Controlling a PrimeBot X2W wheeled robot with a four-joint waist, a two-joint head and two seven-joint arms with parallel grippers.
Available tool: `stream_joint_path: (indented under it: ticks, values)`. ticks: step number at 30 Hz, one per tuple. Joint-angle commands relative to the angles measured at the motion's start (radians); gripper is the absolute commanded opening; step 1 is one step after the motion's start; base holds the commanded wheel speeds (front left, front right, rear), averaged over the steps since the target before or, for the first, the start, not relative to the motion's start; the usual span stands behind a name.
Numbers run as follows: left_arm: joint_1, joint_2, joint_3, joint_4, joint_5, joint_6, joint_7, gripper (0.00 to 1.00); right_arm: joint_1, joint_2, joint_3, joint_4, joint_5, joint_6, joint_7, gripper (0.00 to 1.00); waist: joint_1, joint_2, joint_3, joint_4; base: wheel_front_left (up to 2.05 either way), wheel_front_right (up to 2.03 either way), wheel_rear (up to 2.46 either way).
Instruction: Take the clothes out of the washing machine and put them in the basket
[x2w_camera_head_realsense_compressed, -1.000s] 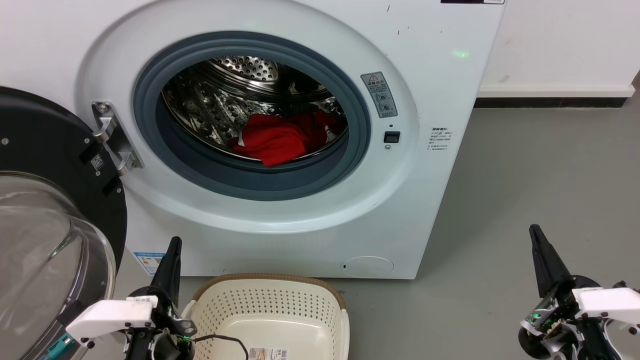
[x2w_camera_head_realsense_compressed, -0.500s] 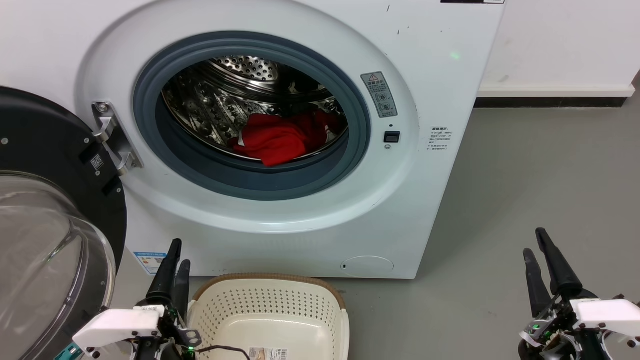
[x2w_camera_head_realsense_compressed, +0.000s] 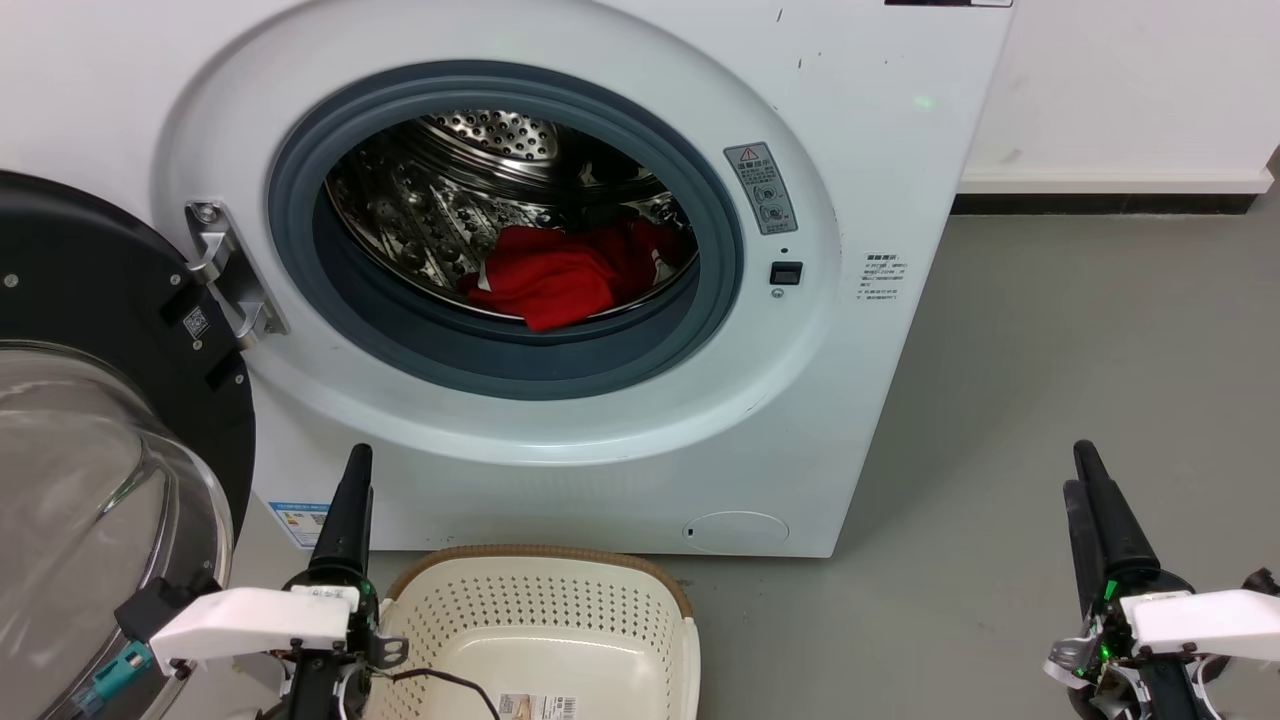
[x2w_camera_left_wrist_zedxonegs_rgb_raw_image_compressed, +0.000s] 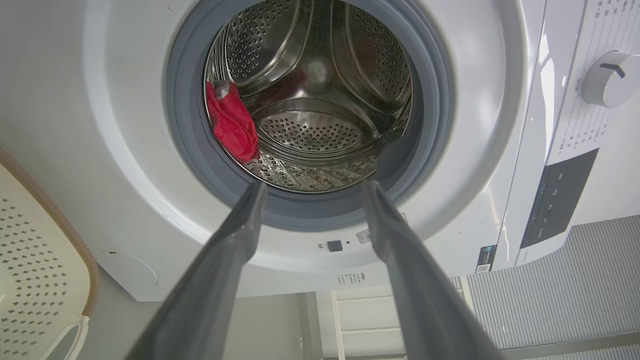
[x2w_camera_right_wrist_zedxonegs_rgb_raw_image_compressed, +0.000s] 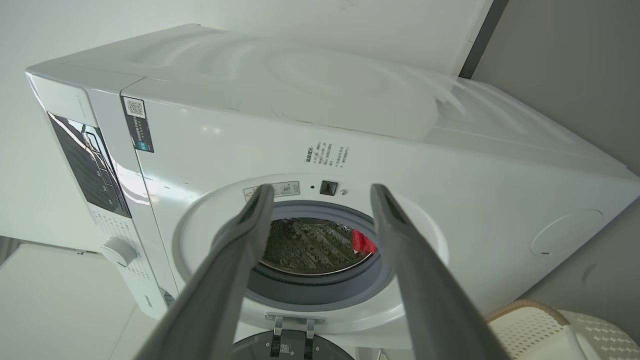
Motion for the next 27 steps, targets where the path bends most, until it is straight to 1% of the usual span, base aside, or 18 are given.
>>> stream_joint_path:
  ticks: [1, 10, 11, 12, 27]
  values:
    - [-0.035, 0.002, -0.007, -0.035, 0.063, 0.000, -0.014, 1.00, -0.006, -0.001, 0.006, -0.038, -0.069, 0.000, -0.016, 1.00, 0.0000, 0.0000, 0.000, 0.001, 0.00, 0.00, 0.00]
    - [-0.042, 0.003, -0.025, -0.075, 0.280, 0.000, -0.050, 1.00, 0.005, -0.001, 0.022, -0.094, -0.336, 0.000, -0.053, 1.00, 0.0000, 0.0000, 0.000, 0.007, 0.00, 0.00, 0.00]
    - [-0.044, 0.003, -0.033, -0.082, 0.345, 0.000, -0.062, 1.00, 0.009, -0.001, 0.027, -0.104, -0.415, 0.000, -0.065, 1.00, 0.0000, 0.0000, -0.001, 0.009, 0.00, 0.00, 0.00]
    - [-0.045, 0.003, -0.036, -0.084, 0.369, 0.000, -0.066, 1.00, 0.011, -0.001, 0.030, -0.106, -0.440, 0.000, -0.068, 1.00, 0.0000, 0.0000, -0.001, 0.009, 0.00, 0.00, 0.00]
    - [-0.052, 0.003, -0.070, -0.070, 0.637, 0.013, -0.115, 1.00, 0.027, -0.001, 0.042, -0.108, -0.723, 0.000, -0.118, 1.00, 0.0000, 0.0000, 0.000, 0.016, 0.00, 0.00, 0.00]
